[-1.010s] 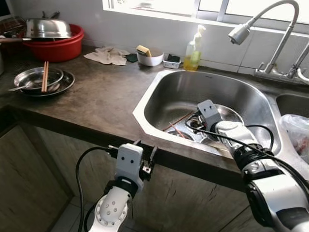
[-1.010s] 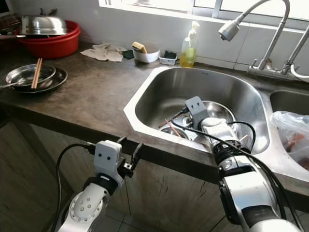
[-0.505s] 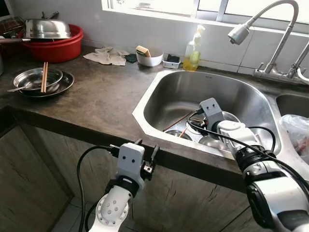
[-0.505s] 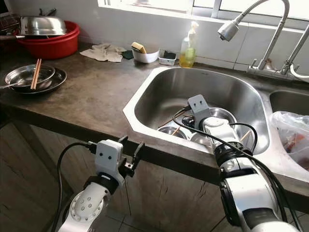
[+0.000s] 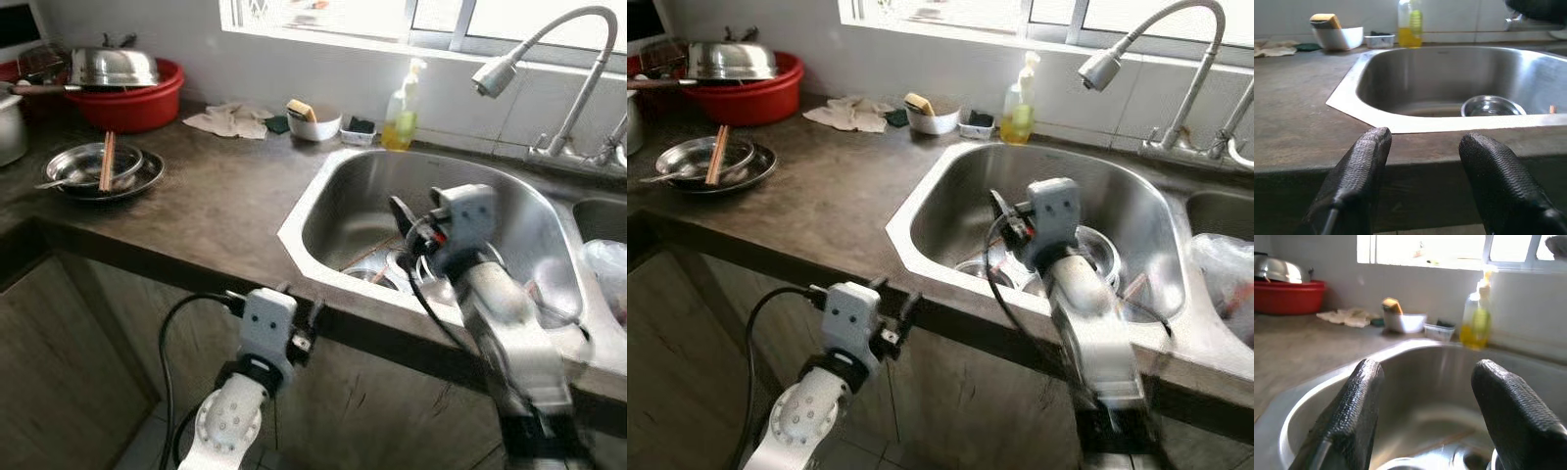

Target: Kitchen organization

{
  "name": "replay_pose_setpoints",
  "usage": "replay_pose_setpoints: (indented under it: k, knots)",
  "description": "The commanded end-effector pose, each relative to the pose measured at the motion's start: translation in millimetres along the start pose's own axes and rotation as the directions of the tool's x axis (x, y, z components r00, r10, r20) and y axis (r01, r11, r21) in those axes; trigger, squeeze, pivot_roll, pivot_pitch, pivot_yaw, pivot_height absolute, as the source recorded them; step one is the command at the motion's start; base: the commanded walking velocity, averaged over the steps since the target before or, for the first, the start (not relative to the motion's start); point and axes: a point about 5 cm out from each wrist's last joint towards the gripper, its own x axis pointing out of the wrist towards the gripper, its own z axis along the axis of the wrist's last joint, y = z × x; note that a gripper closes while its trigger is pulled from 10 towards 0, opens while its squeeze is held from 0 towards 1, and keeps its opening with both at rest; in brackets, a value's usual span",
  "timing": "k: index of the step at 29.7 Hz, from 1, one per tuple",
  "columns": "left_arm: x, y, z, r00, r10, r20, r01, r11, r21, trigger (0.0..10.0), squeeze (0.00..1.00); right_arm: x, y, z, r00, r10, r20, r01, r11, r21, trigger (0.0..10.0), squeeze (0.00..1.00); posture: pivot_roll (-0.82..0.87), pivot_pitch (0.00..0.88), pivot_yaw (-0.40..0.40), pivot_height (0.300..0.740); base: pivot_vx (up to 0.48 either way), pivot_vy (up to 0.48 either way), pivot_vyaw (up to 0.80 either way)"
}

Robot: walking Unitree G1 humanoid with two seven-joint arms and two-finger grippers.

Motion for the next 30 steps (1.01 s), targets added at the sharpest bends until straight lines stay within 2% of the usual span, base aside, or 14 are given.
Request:
replay_pose_setpoints:
  k: [1, 2, 3, 9, 14, 30]
  knots:
    - [-1.3, -3.5, -0.9, 0.999, -0.033, -0.003, 0.033, 0.999, -0.001, 10.0, 0.0, -9.2, 5.4, 9.0, 0.999, -0.005, 0.037, 0.005, 1.0, 0.003, 10.0, 0.0, -0.01, 0.0, -0.051, 0.74, 0.0, 0.0, 0.0]
    - [-2.8, -2.8, -1.7, 0.999, -0.032, -0.005, 0.032, 0.999, 0.0, 10.0, 0.0, -20.4, 10.8, 3.5, 1.0, -0.008, 0.012, 0.007, 1.0, 0.017, 10.0, 0.0, -0.01, 0.0, -0.049, 0.74, 0.0, 0.0, 0.0]
    - [-3.5, -2.6, -1.9, 0.999, -0.032, -0.005, 0.032, 1.0, -0.001, 10.0, 0.0, -24.3, 12.7, 1.9, 1.0, -0.007, 0.006, 0.007, 1.0, 0.021, 10.0, 0.0, -0.01, 0.0, -0.049, 0.74, 0.0, 0.0, 0.0]
    - [-3.8, -0.2, -3.2, 1.0, -0.029, -0.009, 0.029, 1.0, 0.0, 10.0, 0.0, -37.2, 18.6, -2.6, 0.998, -0.041, -0.038, 0.043, 0.998, 0.048, 10.0, 0.0, -0.02, 0.0, -0.044, 0.74, 0.0, 0.0, 0.0]
    - [-2.9, -1.4, -3.7, 1.0, -0.028, -0.009, 0.028, 1.0, 0.002, 10.0, 0.0, -36.5, 22.0, -1.5, 0.998, -0.052, -0.038, 0.054, 0.997, 0.053, 10.0, 0.0, -0.02, 0.0, -0.041, 0.74, 0.0, 0.0, 0.0]
    - [-3.2, -1.6, -2.8, 1.0, -0.016, -0.009, 0.016, 1.0, 0.003, 10.0, 0.0, -30.6, 26.0, -0.2, 0.997, -0.065, -0.048, 0.067, 0.996, 0.054, 10.0, 0.0, -0.01, 0.0, -0.046, 0.74, -0.259, 0.0, 0.0]
